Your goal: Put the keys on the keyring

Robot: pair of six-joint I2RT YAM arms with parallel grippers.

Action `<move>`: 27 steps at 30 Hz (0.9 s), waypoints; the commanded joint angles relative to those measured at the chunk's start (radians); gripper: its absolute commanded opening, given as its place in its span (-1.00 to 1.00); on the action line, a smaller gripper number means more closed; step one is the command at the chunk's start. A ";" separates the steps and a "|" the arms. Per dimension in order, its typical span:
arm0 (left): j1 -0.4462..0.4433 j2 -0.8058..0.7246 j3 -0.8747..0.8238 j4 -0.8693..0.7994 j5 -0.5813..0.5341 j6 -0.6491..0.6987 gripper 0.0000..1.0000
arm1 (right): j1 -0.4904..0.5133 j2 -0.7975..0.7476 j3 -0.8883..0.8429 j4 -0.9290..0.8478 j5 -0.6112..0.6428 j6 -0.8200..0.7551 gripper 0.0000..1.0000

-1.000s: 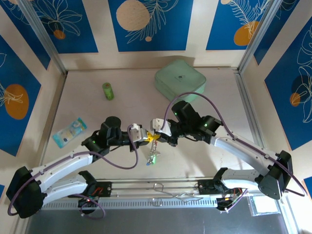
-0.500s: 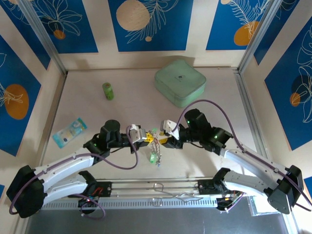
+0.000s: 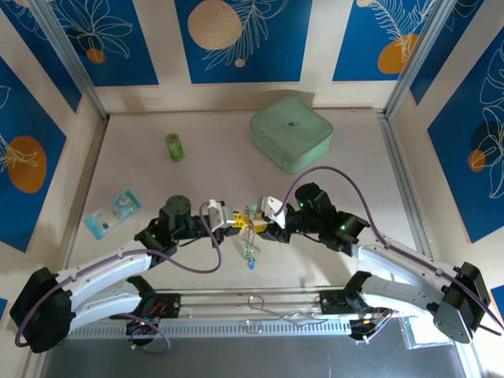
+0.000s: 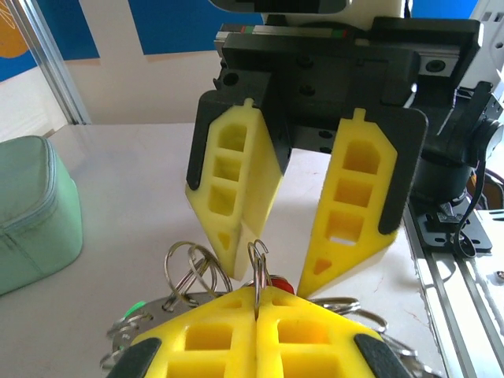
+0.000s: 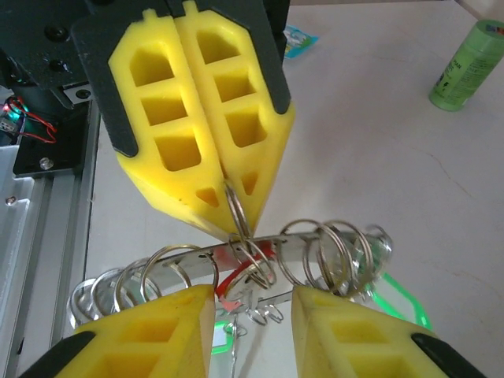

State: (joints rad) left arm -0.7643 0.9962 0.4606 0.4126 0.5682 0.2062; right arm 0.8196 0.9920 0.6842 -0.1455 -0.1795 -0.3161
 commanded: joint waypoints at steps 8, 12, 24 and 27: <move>-0.009 -0.015 -0.008 0.120 0.022 -0.046 -1.00 | 0.016 0.020 0.016 0.017 0.011 -0.014 -0.45; -0.008 -0.017 -0.012 0.132 0.020 -0.050 -1.00 | 0.017 0.020 0.022 0.009 0.033 -0.016 -0.63; -0.008 -0.010 0.013 0.134 0.043 -0.023 -1.00 | 0.018 0.037 0.060 -0.132 0.071 -0.099 -1.00; -0.009 -0.009 0.010 0.157 0.053 -0.023 -1.00 | 0.025 0.065 0.068 -0.153 0.063 -0.107 -1.00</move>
State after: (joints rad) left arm -0.7643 0.9966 0.4492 0.4576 0.5755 0.1734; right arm 0.8341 1.0332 0.7311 -0.2314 -0.1154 -0.3965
